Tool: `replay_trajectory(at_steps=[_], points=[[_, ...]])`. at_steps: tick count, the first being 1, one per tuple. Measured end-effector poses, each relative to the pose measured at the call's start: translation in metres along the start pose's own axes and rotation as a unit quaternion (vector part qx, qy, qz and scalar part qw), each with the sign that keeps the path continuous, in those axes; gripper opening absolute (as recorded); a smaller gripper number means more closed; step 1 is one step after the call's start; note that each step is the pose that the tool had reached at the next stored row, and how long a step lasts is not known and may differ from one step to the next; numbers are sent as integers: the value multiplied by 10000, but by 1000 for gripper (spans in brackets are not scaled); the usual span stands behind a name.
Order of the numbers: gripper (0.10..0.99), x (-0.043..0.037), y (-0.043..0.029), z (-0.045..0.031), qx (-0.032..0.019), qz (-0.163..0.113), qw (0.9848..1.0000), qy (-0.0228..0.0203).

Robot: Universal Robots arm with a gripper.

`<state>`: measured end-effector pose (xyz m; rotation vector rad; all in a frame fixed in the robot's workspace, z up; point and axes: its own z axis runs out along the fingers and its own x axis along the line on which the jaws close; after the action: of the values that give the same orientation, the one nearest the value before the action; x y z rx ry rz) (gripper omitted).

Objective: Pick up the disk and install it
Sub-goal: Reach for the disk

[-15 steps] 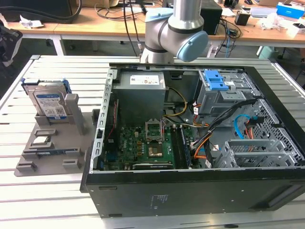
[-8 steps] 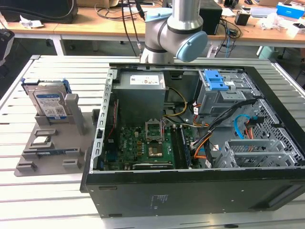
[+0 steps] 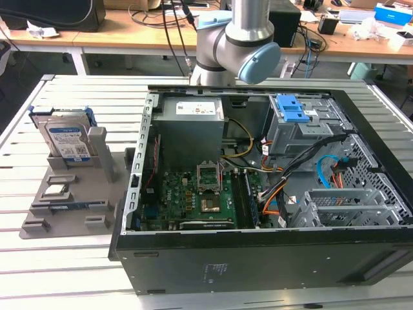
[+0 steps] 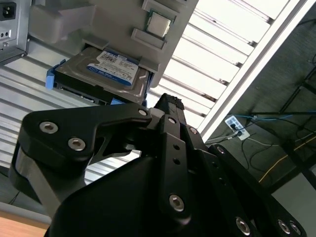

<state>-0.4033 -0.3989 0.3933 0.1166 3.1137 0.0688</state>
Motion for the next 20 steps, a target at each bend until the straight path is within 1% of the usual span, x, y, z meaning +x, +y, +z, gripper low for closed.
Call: replay_trajectory(at_steps=[2,4,9,11,13,17,19,20], points=[[106,35,-3,-1,0,0,10000,0],[106,85,-6,-2,0,0,10000,0],[106,160,-12,-4,0,0,10000,0],[106,215,-16,-6,0,0,10000,0],[106,244,-19,-6,0,0,10000,0],[106,233,-17,-5,3,0,10000,-1],[106,198,-15,-5,3,0,10000,0],[106,158,-11,-4,3,0,10000,1]])
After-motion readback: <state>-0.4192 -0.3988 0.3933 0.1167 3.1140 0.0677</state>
